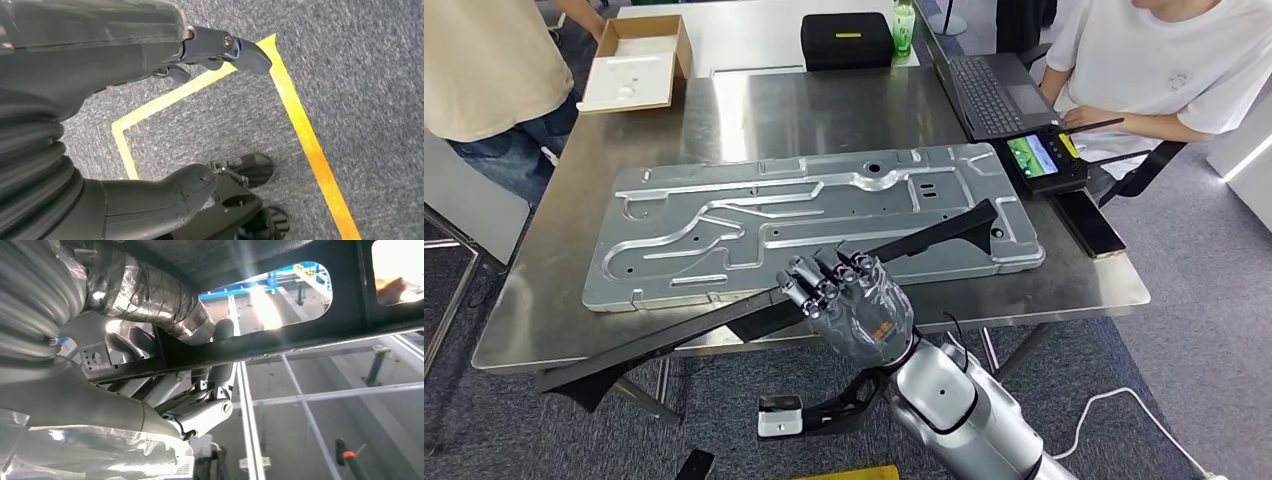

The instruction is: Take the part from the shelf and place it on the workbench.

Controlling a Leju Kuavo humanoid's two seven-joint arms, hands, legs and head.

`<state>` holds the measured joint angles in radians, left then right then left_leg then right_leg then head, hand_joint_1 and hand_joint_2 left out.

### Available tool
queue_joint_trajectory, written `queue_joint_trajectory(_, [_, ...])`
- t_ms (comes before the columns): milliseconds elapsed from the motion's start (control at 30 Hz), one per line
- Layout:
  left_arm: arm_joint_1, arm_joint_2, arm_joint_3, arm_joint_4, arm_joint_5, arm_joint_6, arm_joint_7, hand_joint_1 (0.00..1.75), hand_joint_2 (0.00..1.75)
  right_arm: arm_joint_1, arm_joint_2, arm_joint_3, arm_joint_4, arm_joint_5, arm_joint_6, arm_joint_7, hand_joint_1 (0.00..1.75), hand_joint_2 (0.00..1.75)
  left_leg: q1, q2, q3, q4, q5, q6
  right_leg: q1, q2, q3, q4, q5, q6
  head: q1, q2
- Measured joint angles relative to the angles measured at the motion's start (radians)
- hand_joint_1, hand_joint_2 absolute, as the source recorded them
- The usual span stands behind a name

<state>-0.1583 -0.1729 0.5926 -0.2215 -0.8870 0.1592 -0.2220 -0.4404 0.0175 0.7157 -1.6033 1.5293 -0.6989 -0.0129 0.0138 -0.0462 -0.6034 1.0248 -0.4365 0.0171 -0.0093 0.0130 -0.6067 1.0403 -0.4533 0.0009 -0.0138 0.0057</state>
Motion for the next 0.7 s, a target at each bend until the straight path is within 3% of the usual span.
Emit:
queue_joint_trajectory(133, [0.001,0.0,0.0,0.0,0.001,0.001,0.0,0.0,1.75,0.0,0.002,-0.004,0.0,0.0,0.0,0.002,1.75,1.75,0.001,0.01,-0.005,0.012,-0.012,-0.021,-0.003,-0.004,0.007,-0.017,0.005,-0.012,0.0,0.0])
queue_joint_trajectory(200, [-0.001,0.0,0.0,0.0,0.001,0.001,-0.001,0.0,1.75,0.0,0.003,-0.004,0.001,-0.001,0.0,0.003,1.75,1.75,0.003,0.026,-0.041,0.095,-0.062,-0.028,-0.007,-0.012,0.013,-0.025,0.008,-0.02,0.0,0.0])
queue_joint_trajectory(267, [-0.002,0.0,0.0,0.0,0.002,0.0,-0.004,0.0,1.75,0.005,0.004,-0.01,0.004,-0.017,0.0,0.005,1.75,1.75,0.005,0.033,-0.102,0.222,-0.118,-0.034,-0.005,-0.02,0.013,-0.024,0.007,-0.024,0.0,0.0])
queue_joint_trajectory(300, [0.0,0.0,0.0,0.0,0.003,-0.001,-0.006,0.0,1.75,0.009,0.005,-0.018,0.007,-0.035,0.0,0.006,1.75,1.75,0.005,0.034,-0.12,0.261,-0.127,-0.036,-0.004,-0.023,0.013,-0.023,0.006,-0.024,0.0,0.0])
queue_joint_trajectory(333, [0.001,0.0,0.0,0.0,0.004,-0.002,-0.008,0.0,1.75,0.013,0.008,-0.03,0.012,-0.059,0.0,0.005,1.75,1.75,0.006,0.036,-0.121,0.265,-0.117,-0.037,-0.004,-0.026,0.012,-0.022,0.005,-0.024,0.0,0.0])
queue_joint_trajectory(367, [0.002,0.0,0.001,0.0,0.004,-0.005,-0.009,0.0,1.75,0.014,0.011,-0.045,0.019,-0.087,0.001,0.001,1.75,1.75,0.006,0.038,-0.103,0.229,-0.09,-0.037,-0.004,-0.027,0.012,-0.019,0.004,-0.023,0.0,0.0])
queue_joint_trajectory(433, [0.001,0.001,0.001,0.0,0.0,-0.012,-0.011,0.0,1.75,-0.001,0.014,-0.074,0.044,-0.152,0.014,-0.018,1.75,1.75,0.004,0.044,-0.035,0.096,-0.031,-0.032,-0.003,-0.028,0.012,-0.013,0.0,-0.018,0.0,0.0])
queue_joint_trajectory(500, [-0.004,0.001,0.001,0.0,-0.006,-0.02,-0.011,0.0,1.75,-0.034,0.013,-0.095,0.085,-0.215,0.053,-0.044,1.75,1.75,0.0,0.048,0.006,0.012,-0.009,-0.022,0.0,-0.028,0.009,-0.008,-0.001,-0.009,0.0,0.0])
queue_joint_trajectory(633, [-0.009,0.001,0.001,0.0,-0.021,-0.036,-0.011,0.0,1.75,-0.117,0.008,-0.113,0.184,-0.316,0.142,-0.105,1.75,1.75,0.0,0.044,0.008,-0.005,-0.001,0.003,-0.001,-0.027,0.002,-0.001,-0.005,0.013,0.0,0.0])
queue_joint_trajectory(700, [-0.014,0.0,0.001,0.0,-0.029,-0.044,-0.011,0.0,1.75,-0.17,0.003,-0.12,0.241,-0.354,0.177,-0.135,1.75,1.75,0.003,0.044,0.007,-0.011,0.006,0.014,-0.004,-0.024,-0.033,0.074,-0.051,0.02,0.0,0.0])
